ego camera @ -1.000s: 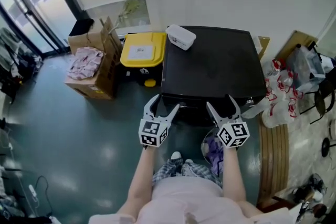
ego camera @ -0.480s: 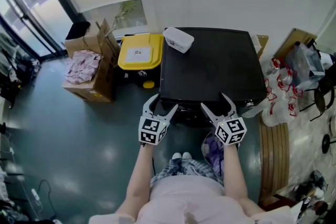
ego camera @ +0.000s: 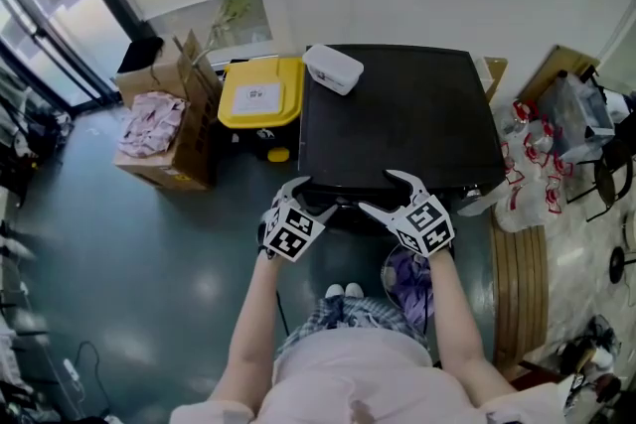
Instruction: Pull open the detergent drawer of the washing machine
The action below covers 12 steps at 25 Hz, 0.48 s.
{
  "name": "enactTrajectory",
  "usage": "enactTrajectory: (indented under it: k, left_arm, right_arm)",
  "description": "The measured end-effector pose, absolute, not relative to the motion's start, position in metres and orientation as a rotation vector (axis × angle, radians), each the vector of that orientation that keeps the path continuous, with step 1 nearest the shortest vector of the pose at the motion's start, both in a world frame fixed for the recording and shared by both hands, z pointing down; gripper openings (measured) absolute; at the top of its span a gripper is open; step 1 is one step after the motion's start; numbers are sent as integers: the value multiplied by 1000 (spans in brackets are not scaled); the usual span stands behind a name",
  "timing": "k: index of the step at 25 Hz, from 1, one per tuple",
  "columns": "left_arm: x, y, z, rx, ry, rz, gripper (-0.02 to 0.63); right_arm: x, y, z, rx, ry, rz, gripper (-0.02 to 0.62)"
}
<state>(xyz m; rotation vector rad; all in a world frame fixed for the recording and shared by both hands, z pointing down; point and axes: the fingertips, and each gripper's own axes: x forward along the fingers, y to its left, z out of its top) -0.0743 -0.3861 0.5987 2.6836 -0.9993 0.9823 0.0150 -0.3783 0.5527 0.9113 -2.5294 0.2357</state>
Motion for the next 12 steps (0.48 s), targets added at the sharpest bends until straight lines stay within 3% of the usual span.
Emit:
enactTrajectory:
  k: [12]
  left_arm:
    - [-65,-377,646,2685,-597,1442,328]
  right_arm:
    - [-13,-365,620,426,-2245,64,313]
